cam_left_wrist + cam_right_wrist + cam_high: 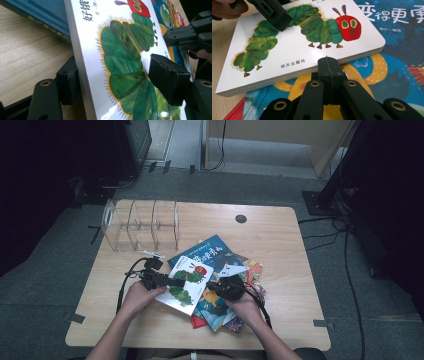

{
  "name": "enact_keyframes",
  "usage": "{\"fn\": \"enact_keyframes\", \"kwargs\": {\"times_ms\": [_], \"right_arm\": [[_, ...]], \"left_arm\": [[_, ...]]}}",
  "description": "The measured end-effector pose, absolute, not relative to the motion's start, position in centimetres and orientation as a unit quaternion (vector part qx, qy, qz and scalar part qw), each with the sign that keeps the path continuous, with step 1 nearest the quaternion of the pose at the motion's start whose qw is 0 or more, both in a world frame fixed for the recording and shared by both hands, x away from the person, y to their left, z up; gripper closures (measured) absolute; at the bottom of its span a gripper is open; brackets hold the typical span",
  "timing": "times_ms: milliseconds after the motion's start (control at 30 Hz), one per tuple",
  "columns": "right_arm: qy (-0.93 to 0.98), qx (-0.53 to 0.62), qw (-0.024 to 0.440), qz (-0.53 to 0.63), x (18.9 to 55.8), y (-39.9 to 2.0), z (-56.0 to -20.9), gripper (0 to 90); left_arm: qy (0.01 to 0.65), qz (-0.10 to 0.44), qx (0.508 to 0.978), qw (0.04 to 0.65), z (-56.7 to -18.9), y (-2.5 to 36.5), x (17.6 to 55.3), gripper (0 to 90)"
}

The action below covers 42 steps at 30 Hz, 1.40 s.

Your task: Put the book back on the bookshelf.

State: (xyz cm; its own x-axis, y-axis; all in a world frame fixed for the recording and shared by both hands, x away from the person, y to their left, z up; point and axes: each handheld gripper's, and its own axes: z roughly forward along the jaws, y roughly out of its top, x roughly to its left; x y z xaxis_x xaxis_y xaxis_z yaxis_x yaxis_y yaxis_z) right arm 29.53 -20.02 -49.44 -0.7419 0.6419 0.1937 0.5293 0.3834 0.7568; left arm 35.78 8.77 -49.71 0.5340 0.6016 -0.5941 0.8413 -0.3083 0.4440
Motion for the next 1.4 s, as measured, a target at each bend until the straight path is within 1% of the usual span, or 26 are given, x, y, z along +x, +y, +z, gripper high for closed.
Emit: {"fn": "enact_keyframes", "kwargs": {"times_ms": [67, 100, 133, 167, 200, 233, 267, 300, 400, 467, 533, 567, 633, 700, 733, 800, 833, 933, 967, 1033, 1067, 1133, 1267, 1400], "right_arm": [[0.829, 0.354, 0.067, 0.428, 29.5, -20.0, -49.4, 90.0], [0.83, 0.352, 0.071, 0.427, 29.4, -19.9, -49.4, 90.0], [0.83, 0.352, 0.071, 0.427, 29.4, -19.9, -49.4, 90.0], [0.83, 0.352, 0.071, 0.427, 29.5, -19.8, -49.4, 90.0], [0.83, 0.352, 0.07, 0.427, 29.5, -19.8, -49.4, 90.0], [0.83, 0.351, 0.074, 0.427, 29.5, -19.6, -49.4, 90.0], [0.83, 0.351, 0.074, 0.427, 29.5, -19.6, -49.4, 90.0], [0.831, 0.35, 0.077, 0.425, 29.5, -19.4, -49.4, 90.0], [0.832, 0.348, 0.081, 0.425, 29.4, -19.2, -49.4, 90.0], [0.831, 0.346, 0.084, 0.427, 29.4, -19.2, -49.4, 89.9], [0.829, 0.342, 0.089, 0.433, 29.3, -19.1, -49.3, 88.3], [0.829, 0.342, 0.089, 0.433, 29.3, -19.1, -49.3, 88.3], [0.83, 0.335, 0.093, 0.436, 29.3, -19.1, -49.2, 87.4], [0.831, 0.33, 0.098, 0.437, 29.3, -19.1, -49.2, 87.4], [0.832, 0.328, 0.098, 0.437, 29.3, -19.1, -49.2, 87.3], [0.833, 0.325, 0.102, 0.436, 29.2, -19.0, -49.2, 86.0], [0.833, 0.325, 0.102, 0.436, 29.2, -19.0, -49.2, 86.0], [0.836, 0.32, 0.106, 0.432, 29.2, -19.0, -49.2, 82.9], [0.837, 0.318, 0.108, 0.432, 29.2, -19.0, -49.2, 81.9], [0.838, 0.316, 0.107, 0.431, 29.2, -19.0, -49.2, 77.5], [0.838, 0.316, 0.107, 0.431, 29.2, -19.0, -49.2, 77.5], [0.847, 0.306, 0.112, 0.419, 29.1, -18.9, -49.3, 74.0], [0.848, 0.309, 0.117, 0.415, 29.2, -19.1, -49.3, 71.7], [0.849, 0.309, 0.127, 0.409, 29.3, -19.4, -49.3, 69.5]], "left_arm": [[0.459, -0.162, 0.79, 0.372, -49.5, 8.9, 35.8, 31.3], [0.457, -0.15, 0.788, 0.385, -48.9, 9.2, 35.7, 37.0], [0.457, -0.15, 0.788, 0.385, -48.9, 9.2, 35.7, 40.0], [0.454, -0.141, 0.787, 0.394, -48.3, 9.4, 35.6, 40.0], [0.451, -0.135, 0.782, 0.408, -47.6, 9.6, 35.5, 44.6], [0.448, -0.139, 0.777, 0.42, -47.0, 9.7, 35.5, 47.4], [0.446, -0.144, 0.773, 0.427, -46.7, 9.7, 35.5, 47.4], [0.445, -0.147, 0.775, 0.425, -46.1, 9.6, 35.4, 50.9], [0.449, -0.151, 0.784, 0.4, -45.2, 8.9, 35.5, 51.4], [0.452, -0.157, 0.788, 0.389, -44.8, 8.4, 35.6, 53.5], [0.451, -0.164, 0.791, 0.379, -44.2, 8.0, 35.7, 57.4], [0.451, -0.166, 0.793, 0.375, -44.0, 7.9, 35.8, 57.4], [0.448, -0.175, 0.796, 0.369, -43.4, 7.5, 36.0, 60.1], [0.447, -0.183, 0.803, 0.348, -42.9, 6.4, 36.2, 61.4], [0.444, -0.177, 0.812, 0.336, -42.8, 5.9, 36.3, 62.8], [0.443, -0.175, 0.815, 0.33, -42.8, 5.5, 36.3, 66.3], [0.443, -0.175, 0.817, 0.327, -42.7, 5.3, 36.4, 66.3], [0.449, -0.182, 0.815, 0.319, -42.5, 4.9, 36.9, 74.1], [0.453, -0.193, 0.814, 0.309, -42.4, 4.8, 37.2, 74.7], [0.453, -0.196, 0.814, 0.307, -42.3, 4.8, 37.4, 76.2], [0.455, -0.2, 0.812, 0.305, -42.2, 4.9, 37.6, 76.2], [0.452, -0.186, 0.818, 0.303, -41.5, 5.1, 37.6, 77.9], [0.453, -0.169, 0.826, 0.291, -41.0, 5.3, 37.5, 78.0], [0.457, -0.166, 0.825, 0.29, -40.6, 5.6, 37.5, 77.9]]}}
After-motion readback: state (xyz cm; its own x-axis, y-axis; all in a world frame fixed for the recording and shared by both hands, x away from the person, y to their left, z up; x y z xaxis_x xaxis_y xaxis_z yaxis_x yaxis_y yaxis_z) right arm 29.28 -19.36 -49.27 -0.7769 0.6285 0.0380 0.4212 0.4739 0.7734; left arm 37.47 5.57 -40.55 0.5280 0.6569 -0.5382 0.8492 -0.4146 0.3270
